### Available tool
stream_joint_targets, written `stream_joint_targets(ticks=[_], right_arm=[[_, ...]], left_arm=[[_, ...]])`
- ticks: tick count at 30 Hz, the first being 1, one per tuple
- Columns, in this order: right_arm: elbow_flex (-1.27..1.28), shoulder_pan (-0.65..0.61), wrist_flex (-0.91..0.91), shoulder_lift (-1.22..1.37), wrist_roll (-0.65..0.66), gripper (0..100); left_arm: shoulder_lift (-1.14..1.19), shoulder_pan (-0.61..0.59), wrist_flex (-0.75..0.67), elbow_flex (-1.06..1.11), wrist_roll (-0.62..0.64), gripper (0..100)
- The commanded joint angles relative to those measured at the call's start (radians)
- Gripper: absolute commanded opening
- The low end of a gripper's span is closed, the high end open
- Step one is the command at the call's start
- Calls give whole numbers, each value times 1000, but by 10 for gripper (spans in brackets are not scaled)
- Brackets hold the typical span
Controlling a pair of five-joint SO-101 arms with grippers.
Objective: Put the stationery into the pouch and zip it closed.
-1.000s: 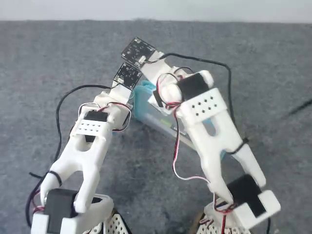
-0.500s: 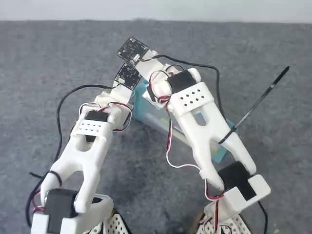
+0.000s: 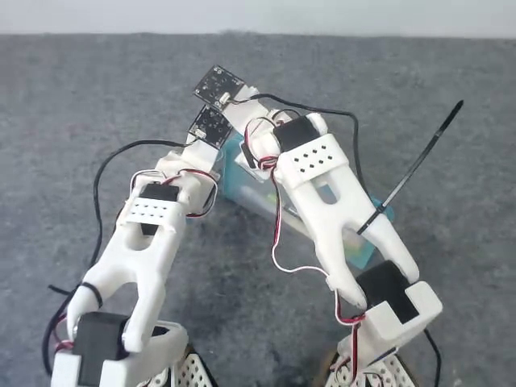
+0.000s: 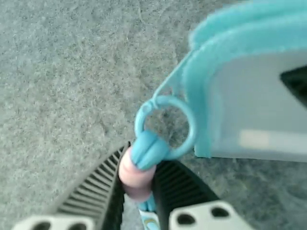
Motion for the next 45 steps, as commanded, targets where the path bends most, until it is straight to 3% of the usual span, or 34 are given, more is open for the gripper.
stream_joint_targets(ticks=[1, 6, 13, 27, 45], right_arm=[[-9, 1, -8, -24, -12, 8], [-11, 2, 18, -58, -91, 6], [-8, 58, 110, -297, -189, 6], [-6, 65, 260, -674, -186, 6], [-3, 349, 381, -828, -137, 6]], left_arm=[[-6, -5, 11, -8, 8, 10], [-6, -31, 9, -15, 12, 10], [-6, -43, 9, -38, 35, 10], [-126, -38, 35, -13, 72, 10], [-199, -97, 31, 24, 75, 11]])
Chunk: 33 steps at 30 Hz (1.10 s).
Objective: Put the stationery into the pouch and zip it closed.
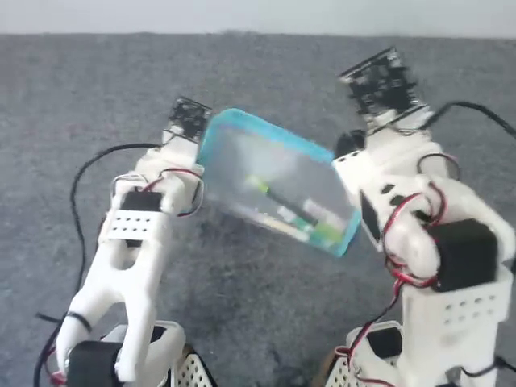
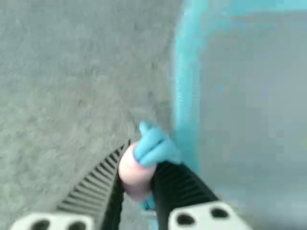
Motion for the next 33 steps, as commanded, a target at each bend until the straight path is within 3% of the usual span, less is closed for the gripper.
stream_joint_targets(ticks=[1, 7, 11, 15, 21, 24, 29, 33], right_arm=[[-5, 33, 27, -19, 20, 6], [144, 38, 70, -21, 25, 7], [288, 39, 94, -28, 20, 9], [361, 53, 97, -31, 21, 9], [430, 119, 87, -154, 31, 9], [496, 122, 87, -263, 98, 10], [601, 128, 87, -407, 117, 10], [672, 127, 85, -484, 118, 10]], left_arm=[[-26, -25, 2, -19, 11, 11], [-25, -20, 2, -16, 11, 32], [-23, -20, -41, 12, 15, 136], [-34, -31, -133, 50, 106, 244], [-35, -31, -83, 4, 48, 306], [-55, -60, -54, -44, 58, 316], [-253, -123, -48, -73, 124, 317], [-519, -135, 41, -45, 133, 317]])
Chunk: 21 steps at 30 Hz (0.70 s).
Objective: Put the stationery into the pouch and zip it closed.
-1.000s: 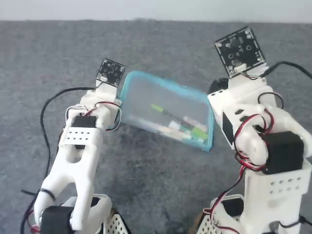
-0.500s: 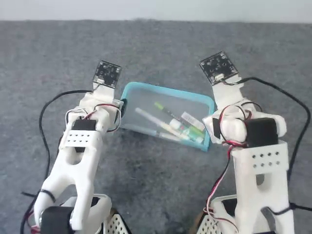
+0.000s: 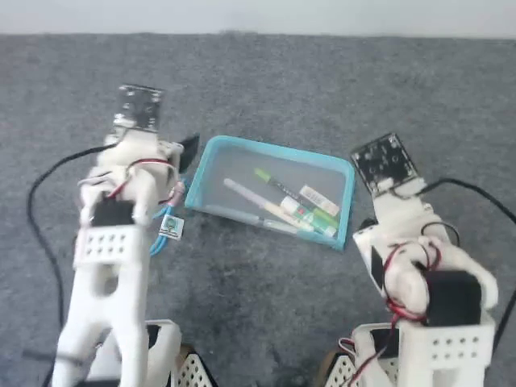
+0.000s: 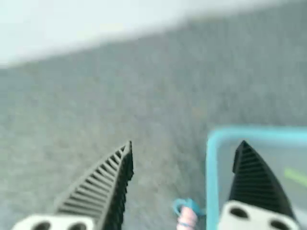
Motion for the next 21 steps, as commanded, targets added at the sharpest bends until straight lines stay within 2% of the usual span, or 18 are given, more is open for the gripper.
stream_joint_targets(ticks=[1, 5, 12, 17, 21], right_arm=[[40, 7, 1, -73, 14, 10], [143, 2, 1, -150, 14, 10], [292, 8, 7, -341, 14, 9], [354, 8, 2, -518, 12, 9], [456, 8, -4, -705, 14, 8]], left_arm=[[-356, -11, 117, -24, 18, 316], [-680, -6, 215, 54, 18, 315], [-1194, -12, 221, 320, 17, 313], [-1119, -25, 238, 409, 17, 313], [-1148, -51, 236, 567, 17, 313]])
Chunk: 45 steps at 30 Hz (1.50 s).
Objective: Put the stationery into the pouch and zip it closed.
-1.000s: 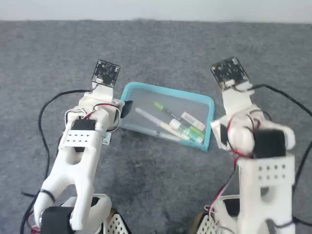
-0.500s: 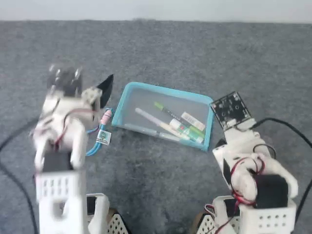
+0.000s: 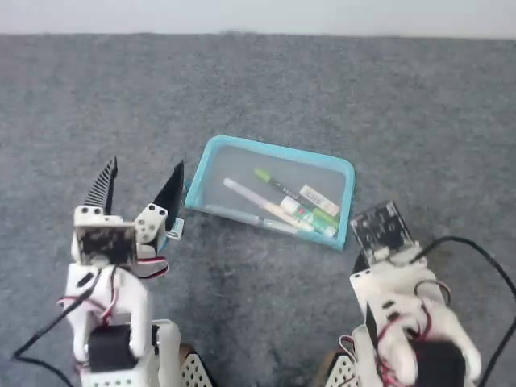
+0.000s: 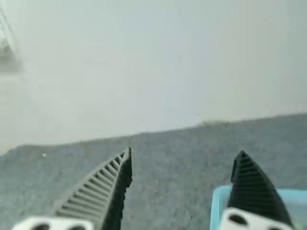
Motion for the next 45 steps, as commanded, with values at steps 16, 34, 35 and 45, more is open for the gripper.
stream_joint_targets(ticks=[16, 34, 35, 45], right_arm=[[77, 257, -51, -116, 14, 8], [408, 507, -275, -114, 12, 8], [488, 515, -334, -114, 12, 8], [709, 585, -584, -113, 5, 8]], left_arm=[[-32, -25, 488, 331, 6, 314], [-32, -26, 480, 331, 9, 314], [-32, -26, 480, 331, 9, 314], [-32, -26, 480, 331, 9, 314]])
